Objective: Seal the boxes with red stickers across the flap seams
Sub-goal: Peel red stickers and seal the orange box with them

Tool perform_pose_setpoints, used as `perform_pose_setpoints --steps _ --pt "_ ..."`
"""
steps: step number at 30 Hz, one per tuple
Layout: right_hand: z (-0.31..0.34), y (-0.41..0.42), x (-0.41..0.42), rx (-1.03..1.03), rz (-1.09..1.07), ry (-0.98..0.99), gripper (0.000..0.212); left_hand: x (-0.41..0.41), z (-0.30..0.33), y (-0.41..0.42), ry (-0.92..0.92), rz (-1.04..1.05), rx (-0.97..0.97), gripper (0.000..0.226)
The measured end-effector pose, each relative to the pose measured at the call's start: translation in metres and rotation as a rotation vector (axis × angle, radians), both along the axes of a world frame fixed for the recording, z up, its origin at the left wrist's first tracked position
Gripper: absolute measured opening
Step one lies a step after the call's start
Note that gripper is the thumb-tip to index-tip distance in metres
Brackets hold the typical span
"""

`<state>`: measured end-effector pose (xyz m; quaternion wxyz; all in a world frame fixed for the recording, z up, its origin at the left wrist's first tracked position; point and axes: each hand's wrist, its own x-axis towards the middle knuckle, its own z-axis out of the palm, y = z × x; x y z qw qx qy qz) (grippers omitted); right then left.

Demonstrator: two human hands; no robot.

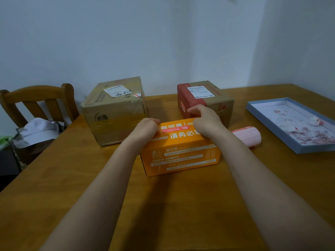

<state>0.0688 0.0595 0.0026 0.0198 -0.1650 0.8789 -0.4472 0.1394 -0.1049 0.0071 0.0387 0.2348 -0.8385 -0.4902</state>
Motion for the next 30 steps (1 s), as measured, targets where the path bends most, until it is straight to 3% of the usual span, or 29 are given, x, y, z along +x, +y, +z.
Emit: perform_pose_setpoints --steps 4,10,12,15,18,23,27,30 --pt "-0.006 -0.007 0.003 0.079 -0.056 0.112 0.043 0.002 -0.007 0.004 0.047 0.011 -0.140 0.038" --pt "0.002 0.005 0.003 -0.198 -0.177 0.089 0.036 0.007 -0.007 -0.004 0.239 0.255 -0.075 0.042" --pt "0.002 0.013 0.003 -0.171 -0.218 0.128 0.036 0.010 -0.009 -0.014 0.247 0.329 -0.090 0.037" --pt "-0.004 0.024 0.001 0.069 -0.245 0.098 0.038 0.018 -0.009 -0.021 0.102 0.362 -0.220 0.040" --pt "-0.008 0.029 0.009 0.078 -0.146 -0.075 0.050 0.027 -0.007 -0.019 -0.146 0.260 -0.302 0.061" --pt "-0.003 0.033 0.019 0.005 -0.082 -0.163 0.049 0.043 0.003 -0.006 -0.316 0.185 -0.145 0.077" --pt "0.009 0.037 0.028 0.148 -0.077 -0.252 0.056 0.046 0.005 -0.003 -0.206 0.164 0.129 0.071" --pt "0.018 0.041 0.035 0.205 -0.104 -0.309 0.057 0.043 0.005 0.000 -0.015 0.169 0.301 0.064"
